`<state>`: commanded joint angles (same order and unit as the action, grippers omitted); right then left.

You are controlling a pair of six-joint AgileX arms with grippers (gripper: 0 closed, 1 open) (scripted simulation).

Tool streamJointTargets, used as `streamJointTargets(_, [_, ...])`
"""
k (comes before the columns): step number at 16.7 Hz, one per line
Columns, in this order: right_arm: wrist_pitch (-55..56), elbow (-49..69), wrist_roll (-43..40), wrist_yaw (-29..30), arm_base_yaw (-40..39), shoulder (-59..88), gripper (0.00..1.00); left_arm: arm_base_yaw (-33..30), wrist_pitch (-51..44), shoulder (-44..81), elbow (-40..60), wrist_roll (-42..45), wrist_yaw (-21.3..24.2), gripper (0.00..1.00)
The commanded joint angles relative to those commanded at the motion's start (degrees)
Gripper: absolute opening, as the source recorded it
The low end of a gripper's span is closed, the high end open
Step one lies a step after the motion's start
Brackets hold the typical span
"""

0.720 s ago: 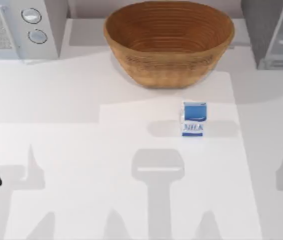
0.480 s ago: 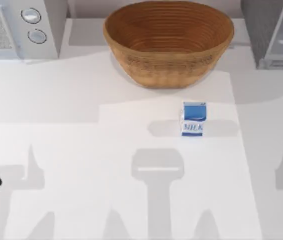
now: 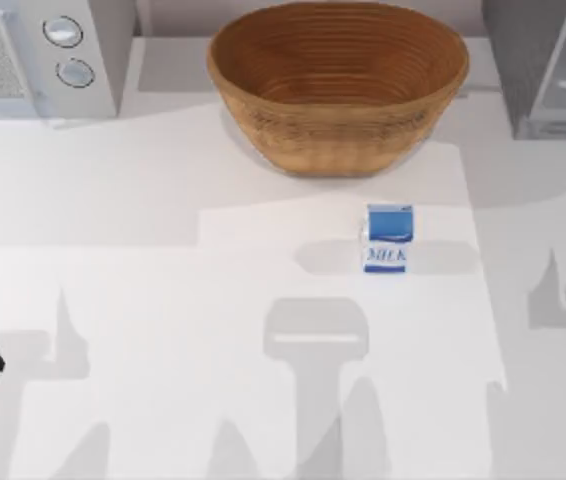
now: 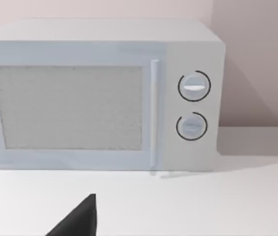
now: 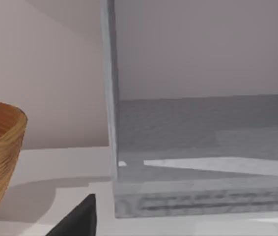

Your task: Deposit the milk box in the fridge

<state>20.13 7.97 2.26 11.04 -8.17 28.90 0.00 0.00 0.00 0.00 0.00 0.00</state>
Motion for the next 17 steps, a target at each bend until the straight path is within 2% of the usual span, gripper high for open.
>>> streamJointTargets(12, [49.37, 19.90, 0.88, 24.49, -22.79, 69.56, 1.00, 0.00, 0.00, 0.00, 0.00, 0.00, 0.00, 1.00])
streamJointTargets(17, [67.61, 27.33, -0.09, 32.85, -32.10, 94.94, 1.00, 0.00, 0.00, 0.00, 0.00, 0.00, 0.00, 1.00])
